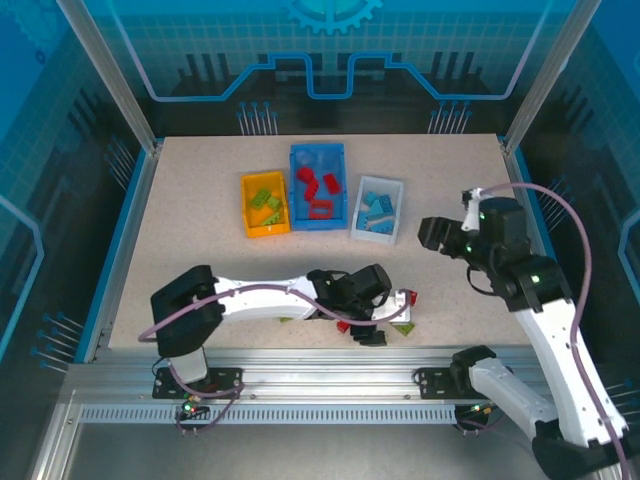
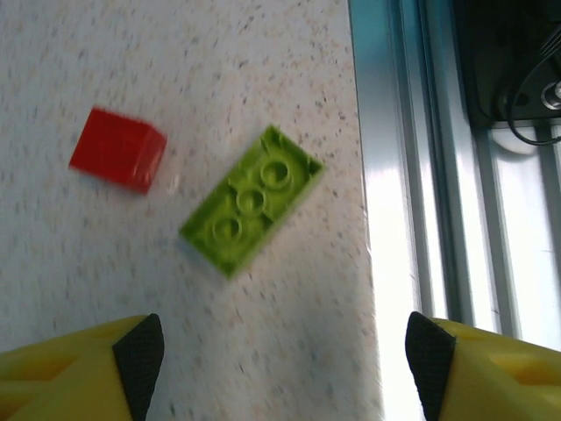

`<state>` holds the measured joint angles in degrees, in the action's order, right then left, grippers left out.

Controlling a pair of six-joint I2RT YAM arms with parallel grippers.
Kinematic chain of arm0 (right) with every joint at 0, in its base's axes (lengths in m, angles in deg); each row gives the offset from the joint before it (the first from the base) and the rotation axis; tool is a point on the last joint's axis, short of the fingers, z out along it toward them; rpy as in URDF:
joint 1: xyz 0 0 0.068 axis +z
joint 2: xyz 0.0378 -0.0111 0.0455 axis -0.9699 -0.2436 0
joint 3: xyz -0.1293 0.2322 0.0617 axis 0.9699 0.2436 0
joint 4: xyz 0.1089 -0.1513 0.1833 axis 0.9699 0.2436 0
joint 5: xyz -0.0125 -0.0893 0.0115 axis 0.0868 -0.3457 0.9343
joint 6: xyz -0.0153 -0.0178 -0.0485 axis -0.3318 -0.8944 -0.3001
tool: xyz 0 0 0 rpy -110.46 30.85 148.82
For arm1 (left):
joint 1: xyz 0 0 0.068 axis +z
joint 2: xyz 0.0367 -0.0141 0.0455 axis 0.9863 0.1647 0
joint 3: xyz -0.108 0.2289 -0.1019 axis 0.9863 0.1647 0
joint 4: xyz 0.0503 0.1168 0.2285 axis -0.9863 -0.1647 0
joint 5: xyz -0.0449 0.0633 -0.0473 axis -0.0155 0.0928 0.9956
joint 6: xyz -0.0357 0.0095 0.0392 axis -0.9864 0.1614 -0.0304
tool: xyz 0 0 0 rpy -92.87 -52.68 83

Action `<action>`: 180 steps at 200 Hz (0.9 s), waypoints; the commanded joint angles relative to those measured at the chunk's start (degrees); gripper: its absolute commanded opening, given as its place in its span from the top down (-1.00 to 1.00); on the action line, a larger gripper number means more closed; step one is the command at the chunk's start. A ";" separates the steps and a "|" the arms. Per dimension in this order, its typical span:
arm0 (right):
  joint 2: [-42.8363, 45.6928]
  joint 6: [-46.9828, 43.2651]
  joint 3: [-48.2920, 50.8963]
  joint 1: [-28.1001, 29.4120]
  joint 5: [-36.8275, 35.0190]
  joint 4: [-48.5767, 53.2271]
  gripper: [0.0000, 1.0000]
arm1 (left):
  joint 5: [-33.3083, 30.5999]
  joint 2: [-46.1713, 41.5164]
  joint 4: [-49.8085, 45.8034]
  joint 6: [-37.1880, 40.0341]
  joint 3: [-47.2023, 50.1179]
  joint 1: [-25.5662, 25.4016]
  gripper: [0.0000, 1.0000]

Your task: Sort the legos into containers by color

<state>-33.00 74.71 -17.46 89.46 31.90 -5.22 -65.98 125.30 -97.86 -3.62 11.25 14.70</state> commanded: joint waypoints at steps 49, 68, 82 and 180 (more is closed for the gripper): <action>6.64 1.34 1.16 -4.02 10.59 7.68 -0.55 | 5.46 11.10 4.76 14.88 -8.62 0.70 -0.57; 7.56 1.55 1.15 -3.99 10.81 8.65 -0.54 | 5.67 12.90 3.14 16.05 -10.25 0.85 -0.57; 7.76 1.76 0.95 -4.13 10.86 9.15 -0.55 | 6.33 14.14 1.06 16.70 -11.53 1.00 -0.55; 7.59 2.50 0.64 -4.35 11.06 9.06 -0.54 | 7.03 21.20 -6.44 16.11 -18.46 1.86 -0.11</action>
<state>-25.74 76.50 -16.80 86.16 42.13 2.87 -60.93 144.88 -100.92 11.79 -4.81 16.36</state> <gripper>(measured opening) 0.772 0.612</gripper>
